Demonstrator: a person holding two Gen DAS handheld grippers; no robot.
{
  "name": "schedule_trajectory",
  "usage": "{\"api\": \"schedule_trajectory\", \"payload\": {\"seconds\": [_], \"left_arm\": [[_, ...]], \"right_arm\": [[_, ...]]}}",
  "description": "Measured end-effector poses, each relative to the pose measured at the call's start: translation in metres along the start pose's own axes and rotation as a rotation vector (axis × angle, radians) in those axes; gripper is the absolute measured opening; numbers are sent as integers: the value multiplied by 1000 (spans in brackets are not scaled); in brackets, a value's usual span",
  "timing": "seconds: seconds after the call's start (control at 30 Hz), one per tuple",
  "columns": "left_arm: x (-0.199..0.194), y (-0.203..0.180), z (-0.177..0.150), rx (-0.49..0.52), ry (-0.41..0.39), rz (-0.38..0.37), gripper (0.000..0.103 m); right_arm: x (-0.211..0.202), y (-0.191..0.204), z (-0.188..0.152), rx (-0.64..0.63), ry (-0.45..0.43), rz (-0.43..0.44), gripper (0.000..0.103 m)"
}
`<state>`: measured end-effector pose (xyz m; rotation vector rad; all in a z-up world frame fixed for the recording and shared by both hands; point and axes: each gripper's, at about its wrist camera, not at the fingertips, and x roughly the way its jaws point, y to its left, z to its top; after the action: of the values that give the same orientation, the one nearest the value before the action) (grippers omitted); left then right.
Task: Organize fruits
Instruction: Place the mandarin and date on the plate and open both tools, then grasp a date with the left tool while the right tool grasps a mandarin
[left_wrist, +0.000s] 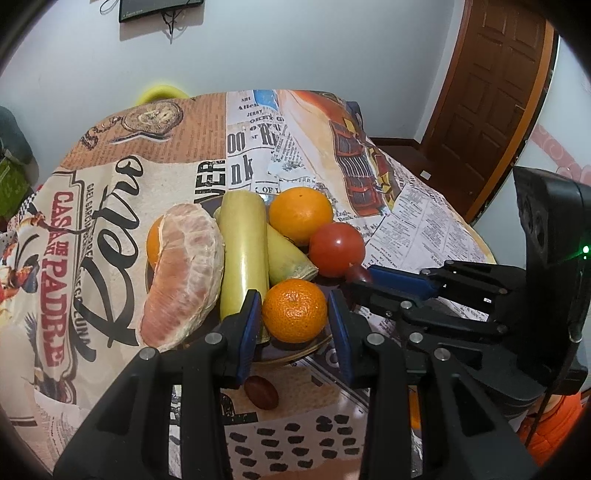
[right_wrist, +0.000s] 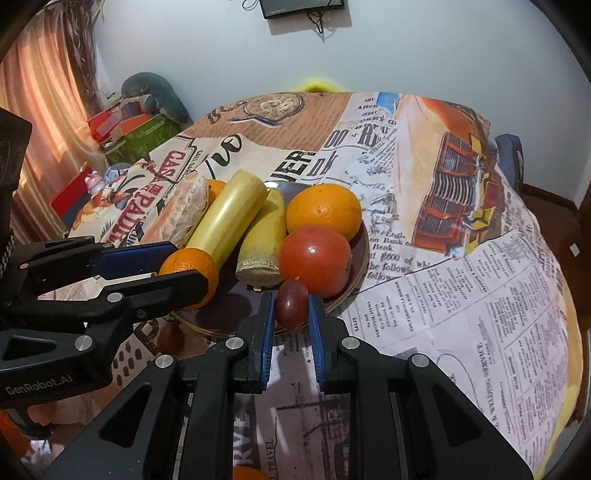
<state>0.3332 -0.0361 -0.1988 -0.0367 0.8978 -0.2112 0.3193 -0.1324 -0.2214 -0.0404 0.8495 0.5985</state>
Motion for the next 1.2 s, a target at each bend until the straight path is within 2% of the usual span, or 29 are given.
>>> {"api": "schedule_trajectory", "payload": {"seconds": [0.23, 0.33, 0.4, 0.5, 0.63, 0.93, 1.2], "left_arm": [[4, 0, -2, 9, 0, 3, 37], [5, 0, -3, 10, 5, 9, 40], [5, 2, -4, 4, 8, 8, 42], [5, 3, -4, -1, 12, 12, 46], [0, 3, -4, 4, 7, 21, 48], [-29, 5, -4, -5, -33, 43, 49], [-73, 4, -16, -8, -73, 82, 49]], "right_arm": [[7, 1, -1, -5, 14, 7, 17], [9, 1, -1, -1, 20, 7, 17], [9, 0, -1, 3, 25, 9, 19], [8, -2, -1, 13, 25, 1, 29], [3, -3, -2, 13, 20, -5, 30], [-23, 4, -4, 3, -6, -29, 30], [-63, 19, -11, -4, -42, -53, 30]]}}
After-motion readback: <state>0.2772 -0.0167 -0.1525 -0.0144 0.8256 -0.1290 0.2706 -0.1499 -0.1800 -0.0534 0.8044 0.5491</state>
